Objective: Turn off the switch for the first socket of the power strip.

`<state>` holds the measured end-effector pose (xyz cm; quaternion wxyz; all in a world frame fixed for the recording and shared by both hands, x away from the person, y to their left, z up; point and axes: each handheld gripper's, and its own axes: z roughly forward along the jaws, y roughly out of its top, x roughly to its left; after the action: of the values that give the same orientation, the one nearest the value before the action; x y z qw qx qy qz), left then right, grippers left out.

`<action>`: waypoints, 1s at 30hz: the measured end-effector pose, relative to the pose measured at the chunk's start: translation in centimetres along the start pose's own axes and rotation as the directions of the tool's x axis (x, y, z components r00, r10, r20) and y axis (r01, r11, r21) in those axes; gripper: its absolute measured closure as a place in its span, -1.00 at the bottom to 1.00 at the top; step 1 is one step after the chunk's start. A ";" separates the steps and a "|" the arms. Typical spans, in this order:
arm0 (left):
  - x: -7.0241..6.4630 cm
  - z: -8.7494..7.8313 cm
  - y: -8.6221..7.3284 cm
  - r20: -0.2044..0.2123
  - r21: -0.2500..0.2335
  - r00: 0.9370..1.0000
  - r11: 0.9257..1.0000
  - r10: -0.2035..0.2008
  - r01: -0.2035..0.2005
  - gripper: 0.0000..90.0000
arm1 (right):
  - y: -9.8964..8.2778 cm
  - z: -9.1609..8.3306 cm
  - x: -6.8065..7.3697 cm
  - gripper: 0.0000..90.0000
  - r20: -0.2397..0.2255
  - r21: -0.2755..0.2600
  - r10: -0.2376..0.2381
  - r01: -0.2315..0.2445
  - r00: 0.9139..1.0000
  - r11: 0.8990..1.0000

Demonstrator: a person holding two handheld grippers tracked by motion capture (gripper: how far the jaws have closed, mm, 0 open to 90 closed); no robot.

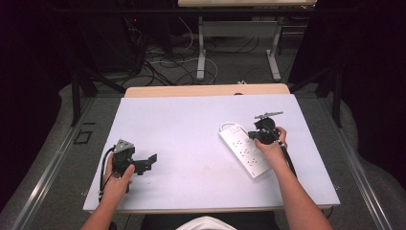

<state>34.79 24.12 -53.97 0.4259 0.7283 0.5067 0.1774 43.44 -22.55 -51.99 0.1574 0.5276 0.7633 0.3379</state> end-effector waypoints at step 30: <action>0.0 0.1 0.0 0.002 -0.002 1.000 1.000 0.007 -0.007 -0.99 | -0.3 0.6 0.3 1.00 -0.047 0.042 0.000 0.002 0.999 0.999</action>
<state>34.84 24.12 -54.00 0.4264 0.7298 0.5037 0.1787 43.49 -22.14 -52.60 0.1284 0.5221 0.7741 0.3341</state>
